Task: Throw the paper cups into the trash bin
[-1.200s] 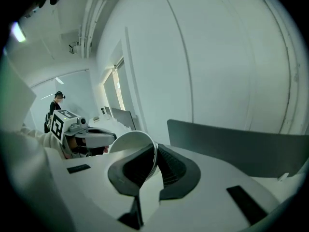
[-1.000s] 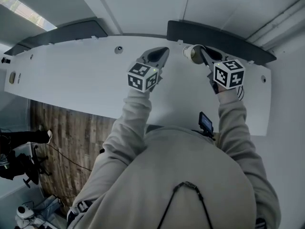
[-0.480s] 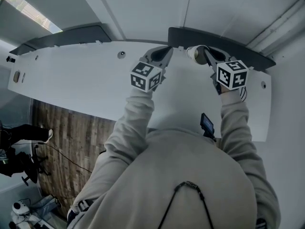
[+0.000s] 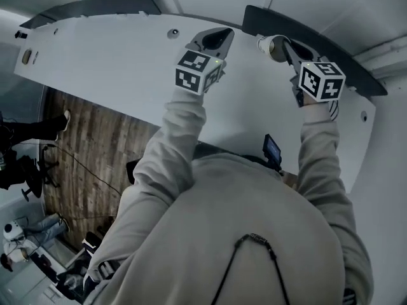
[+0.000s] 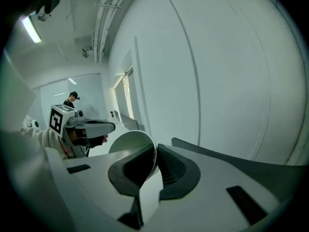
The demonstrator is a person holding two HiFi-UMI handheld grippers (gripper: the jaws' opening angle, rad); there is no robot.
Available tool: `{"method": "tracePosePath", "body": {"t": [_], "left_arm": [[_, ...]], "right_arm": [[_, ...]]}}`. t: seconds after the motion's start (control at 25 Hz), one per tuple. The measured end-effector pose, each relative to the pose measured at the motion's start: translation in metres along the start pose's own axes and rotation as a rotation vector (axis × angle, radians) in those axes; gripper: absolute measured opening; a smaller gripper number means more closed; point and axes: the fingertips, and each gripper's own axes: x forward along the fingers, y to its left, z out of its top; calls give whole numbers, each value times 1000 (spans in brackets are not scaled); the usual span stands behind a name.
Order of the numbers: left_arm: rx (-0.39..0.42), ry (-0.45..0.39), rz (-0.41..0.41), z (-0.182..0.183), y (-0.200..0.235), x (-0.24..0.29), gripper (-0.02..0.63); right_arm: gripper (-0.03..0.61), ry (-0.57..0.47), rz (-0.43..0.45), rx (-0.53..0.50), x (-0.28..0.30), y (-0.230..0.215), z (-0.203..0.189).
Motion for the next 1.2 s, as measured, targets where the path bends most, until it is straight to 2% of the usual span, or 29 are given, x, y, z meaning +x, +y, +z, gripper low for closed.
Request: {"method": "tracePosePath", "body": {"t": [0.12, 0.28, 0.4, 0.56, 0.68, 0.88, 1.04, 1.2], "left_arm": [[-19, -4, 60, 12, 20, -41, -6], [-50, 25, 264, 47, 61, -133, -8], [-61, 0, 353, 52, 73, -205, -7], [-130, -65, 531, 40, 110, -332, -6], [-136, -85, 652, 40, 114, -441, -6], [-184, -93, 874, 2, 128, -616, -6], [-242, -108, 1009, -40, 133, -737, -6], [-256, -40, 1112, -84, 118, -847, -6]], "right_arm": [[43, 14, 80, -23, 19, 37, 17], [43, 54, 239, -82, 42, 124, 69], [43, 73, 337, -112, 56, 197, 71], [43, 79, 498, -177, 80, 324, 79], [43, 100, 635, -252, 80, 440, 87], [43, 141, 830, -347, 87, 615, 65], [43, 178, 948, -417, 88, 743, 35], [43, 181, 1115, -407, 70, 882, 12]]}}
